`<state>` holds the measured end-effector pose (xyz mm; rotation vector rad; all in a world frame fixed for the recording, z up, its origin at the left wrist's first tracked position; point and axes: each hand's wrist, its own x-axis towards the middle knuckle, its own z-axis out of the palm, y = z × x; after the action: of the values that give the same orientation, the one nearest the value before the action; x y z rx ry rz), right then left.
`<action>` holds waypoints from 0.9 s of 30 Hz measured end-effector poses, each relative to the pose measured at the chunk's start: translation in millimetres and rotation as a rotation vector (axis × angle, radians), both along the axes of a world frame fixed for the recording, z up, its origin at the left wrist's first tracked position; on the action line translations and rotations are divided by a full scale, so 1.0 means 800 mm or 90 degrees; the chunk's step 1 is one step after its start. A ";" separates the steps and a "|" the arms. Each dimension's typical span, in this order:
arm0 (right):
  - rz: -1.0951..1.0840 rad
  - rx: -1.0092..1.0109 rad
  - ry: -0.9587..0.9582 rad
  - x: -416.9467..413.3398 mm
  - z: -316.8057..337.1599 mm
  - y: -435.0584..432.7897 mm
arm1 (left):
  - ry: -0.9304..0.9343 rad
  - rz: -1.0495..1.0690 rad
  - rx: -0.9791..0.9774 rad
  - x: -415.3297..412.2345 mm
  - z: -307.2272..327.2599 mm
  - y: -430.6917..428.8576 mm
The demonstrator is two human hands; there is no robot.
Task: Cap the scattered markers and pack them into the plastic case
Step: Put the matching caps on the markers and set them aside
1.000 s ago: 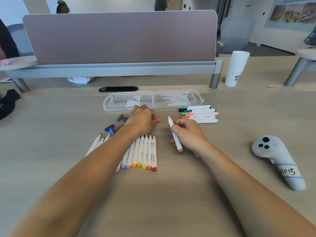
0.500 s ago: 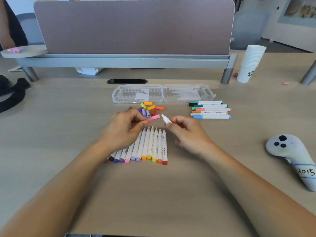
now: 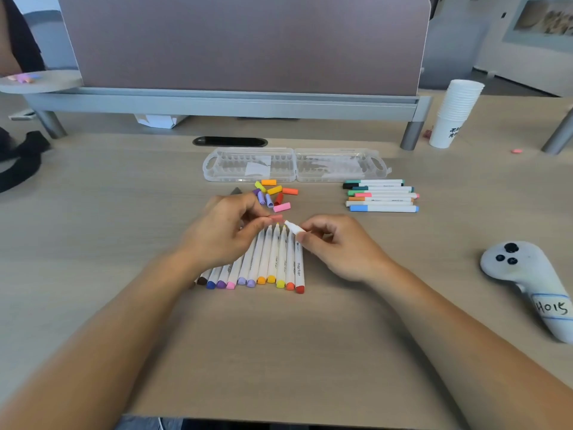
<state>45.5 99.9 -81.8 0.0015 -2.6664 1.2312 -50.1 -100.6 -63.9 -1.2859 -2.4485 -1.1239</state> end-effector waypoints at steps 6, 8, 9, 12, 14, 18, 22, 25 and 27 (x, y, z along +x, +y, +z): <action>0.057 0.225 0.060 0.002 0.006 0.012 | -0.118 -0.051 -0.008 -0.002 0.000 -0.003; 0.065 0.278 0.057 0.004 0.009 0.011 | -0.163 -0.059 0.002 0.000 -0.002 0.000; 0.069 0.289 0.059 0.005 0.010 0.010 | -0.177 -0.059 0.012 0.002 -0.003 0.002; 0.079 0.309 0.089 0.006 0.013 0.008 | -0.199 -0.044 0.032 0.005 -0.006 0.008; 0.068 0.326 0.100 0.007 0.016 0.009 | -0.210 -0.033 0.049 0.009 -0.006 0.013; 0.041 0.306 0.122 0.008 0.019 0.006 | -0.212 -0.031 0.078 0.009 -0.005 0.017; 0.043 0.281 0.129 0.008 0.017 0.002 | -0.205 -0.041 0.087 0.008 -0.006 0.016; 0.039 0.273 0.122 0.009 0.018 0.000 | -0.207 -0.048 0.092 0.009 -0.005 0.016; 0.047 0.268 0.119 0.008 0.019 0.000 | -0.197 -0.058 0.085 0.006 -0.003 0.014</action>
<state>51.6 99.5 -66.4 0.2665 -2.7203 0.6285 -45.3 -89.6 -66.6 -1.2773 -2.4875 -1.5898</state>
